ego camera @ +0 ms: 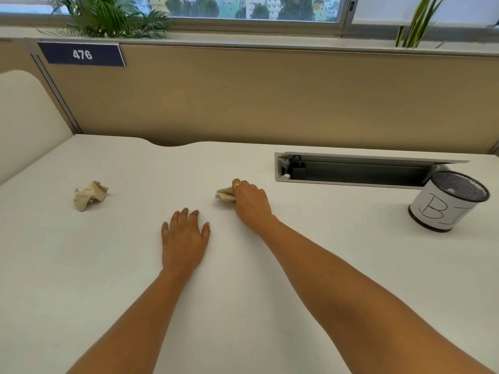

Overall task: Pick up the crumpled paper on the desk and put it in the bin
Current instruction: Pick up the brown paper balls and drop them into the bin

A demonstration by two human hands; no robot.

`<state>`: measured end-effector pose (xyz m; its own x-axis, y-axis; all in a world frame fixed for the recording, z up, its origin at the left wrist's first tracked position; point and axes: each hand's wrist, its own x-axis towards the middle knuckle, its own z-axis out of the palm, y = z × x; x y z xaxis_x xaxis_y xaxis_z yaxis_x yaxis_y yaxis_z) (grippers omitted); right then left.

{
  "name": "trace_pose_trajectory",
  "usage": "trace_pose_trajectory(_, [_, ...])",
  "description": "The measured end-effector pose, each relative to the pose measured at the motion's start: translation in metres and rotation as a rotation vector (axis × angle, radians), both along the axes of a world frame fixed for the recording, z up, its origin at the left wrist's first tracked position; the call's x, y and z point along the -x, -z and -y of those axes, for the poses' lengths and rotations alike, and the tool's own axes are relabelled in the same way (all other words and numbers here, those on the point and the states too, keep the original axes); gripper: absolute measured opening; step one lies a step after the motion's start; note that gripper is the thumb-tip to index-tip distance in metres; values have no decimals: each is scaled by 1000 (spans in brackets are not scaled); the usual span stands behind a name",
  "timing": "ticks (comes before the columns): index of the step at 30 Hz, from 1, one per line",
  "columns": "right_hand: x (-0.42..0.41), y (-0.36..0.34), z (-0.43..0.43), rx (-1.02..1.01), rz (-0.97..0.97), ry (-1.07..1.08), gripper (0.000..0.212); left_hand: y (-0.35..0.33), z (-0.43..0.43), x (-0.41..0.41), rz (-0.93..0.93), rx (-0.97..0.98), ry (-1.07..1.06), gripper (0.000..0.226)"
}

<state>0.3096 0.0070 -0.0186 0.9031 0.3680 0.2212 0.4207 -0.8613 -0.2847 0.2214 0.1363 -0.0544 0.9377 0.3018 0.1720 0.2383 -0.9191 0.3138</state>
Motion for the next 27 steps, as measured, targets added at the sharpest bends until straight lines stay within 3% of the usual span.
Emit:
trace_pose_trajectory(3, [17,-9,25,-42,-59,24,43,-1,16,15,19,-11,39,62])
trace_pose_trajectory(6, [32,-17,46,-108,-142,85,53,-2,32,28,-38,12,45,49])
trace_pose_trajectory(12, [59,-28,90,-173,-193,171,28,-10,77,51,-80,30,121,46])
trace_pose_trajectory(21, [91,-45,172,-471,-368,316,46,-17,162,64,-82,62,272,49])
trace_pose_trajectory(27, [104,-58,232,-654,-414,413,33,-19,215,61,-88,87,344,47])
